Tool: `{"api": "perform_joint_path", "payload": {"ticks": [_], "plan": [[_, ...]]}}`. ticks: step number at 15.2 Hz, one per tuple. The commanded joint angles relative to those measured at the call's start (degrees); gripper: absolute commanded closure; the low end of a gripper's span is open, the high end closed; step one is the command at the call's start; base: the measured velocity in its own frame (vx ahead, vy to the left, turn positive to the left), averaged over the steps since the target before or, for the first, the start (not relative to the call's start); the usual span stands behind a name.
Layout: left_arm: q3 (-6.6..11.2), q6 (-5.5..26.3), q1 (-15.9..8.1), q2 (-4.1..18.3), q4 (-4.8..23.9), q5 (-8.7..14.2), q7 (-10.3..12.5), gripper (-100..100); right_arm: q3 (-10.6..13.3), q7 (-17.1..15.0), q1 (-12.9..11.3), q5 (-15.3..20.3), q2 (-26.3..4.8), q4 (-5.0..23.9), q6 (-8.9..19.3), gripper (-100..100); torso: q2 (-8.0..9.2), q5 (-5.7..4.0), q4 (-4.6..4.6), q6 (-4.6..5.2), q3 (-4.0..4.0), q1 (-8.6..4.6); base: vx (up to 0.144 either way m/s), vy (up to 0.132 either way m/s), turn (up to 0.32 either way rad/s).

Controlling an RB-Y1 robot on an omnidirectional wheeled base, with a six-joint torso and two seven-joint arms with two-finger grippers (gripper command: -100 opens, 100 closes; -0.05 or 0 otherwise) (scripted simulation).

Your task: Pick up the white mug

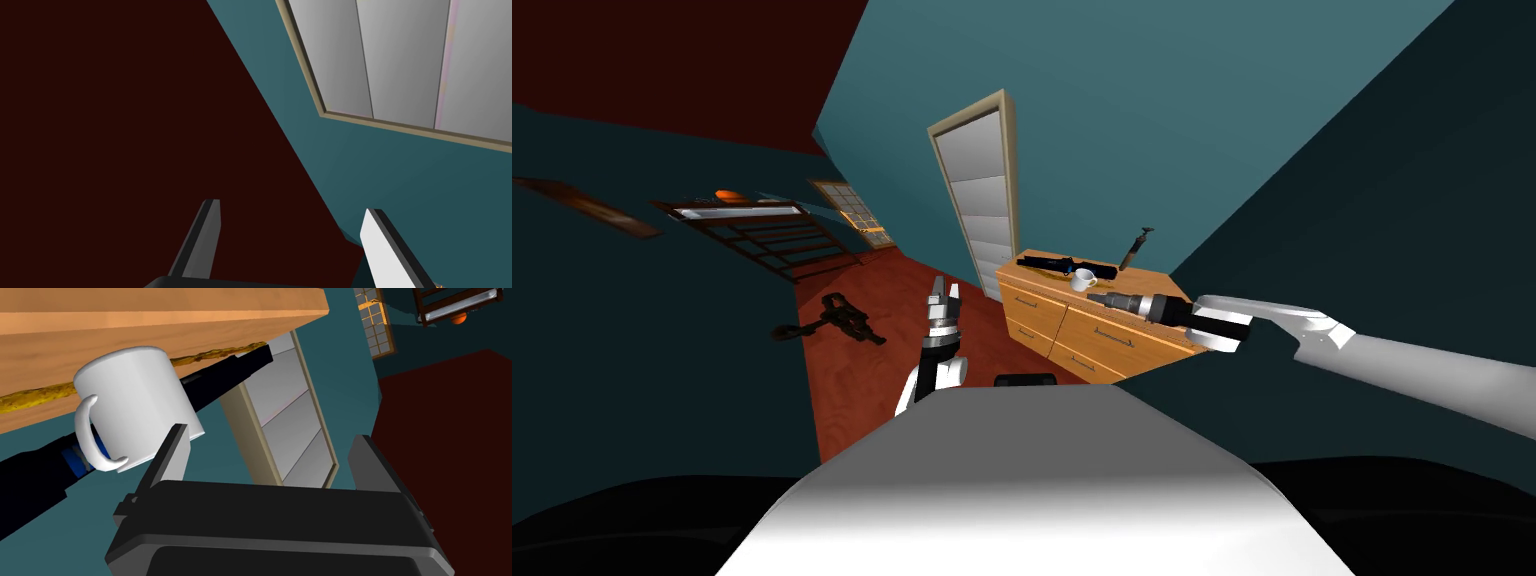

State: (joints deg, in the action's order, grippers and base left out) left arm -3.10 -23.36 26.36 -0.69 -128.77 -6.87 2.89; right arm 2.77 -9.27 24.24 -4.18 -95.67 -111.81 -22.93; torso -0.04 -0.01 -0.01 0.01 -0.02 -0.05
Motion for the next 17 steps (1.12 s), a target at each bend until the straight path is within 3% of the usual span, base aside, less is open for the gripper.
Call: {"api": "perform_joint_path", "payload": {"ticks": [1,17], "plan": [[0.0,0.0,0.0,0.0,0.0,0.0,0.0,0,0.3,-0.6,-0.2,-0.6,-2.9,0.6,0.0,-100,0.0,0.0,0.0,0.0,0.0,0.0,-0.003,-0.017,0.139],[0.0,0.0,0.0,0.0,0.0,0.0,0.0,0,1.1,-2.2,-0.3,-2.3,-22.1,2.2,0.0,-100,-0.04,0.0,-0.01,-0.02,-0.02,-0.04,-0.001,-0.027,0.079]]}}
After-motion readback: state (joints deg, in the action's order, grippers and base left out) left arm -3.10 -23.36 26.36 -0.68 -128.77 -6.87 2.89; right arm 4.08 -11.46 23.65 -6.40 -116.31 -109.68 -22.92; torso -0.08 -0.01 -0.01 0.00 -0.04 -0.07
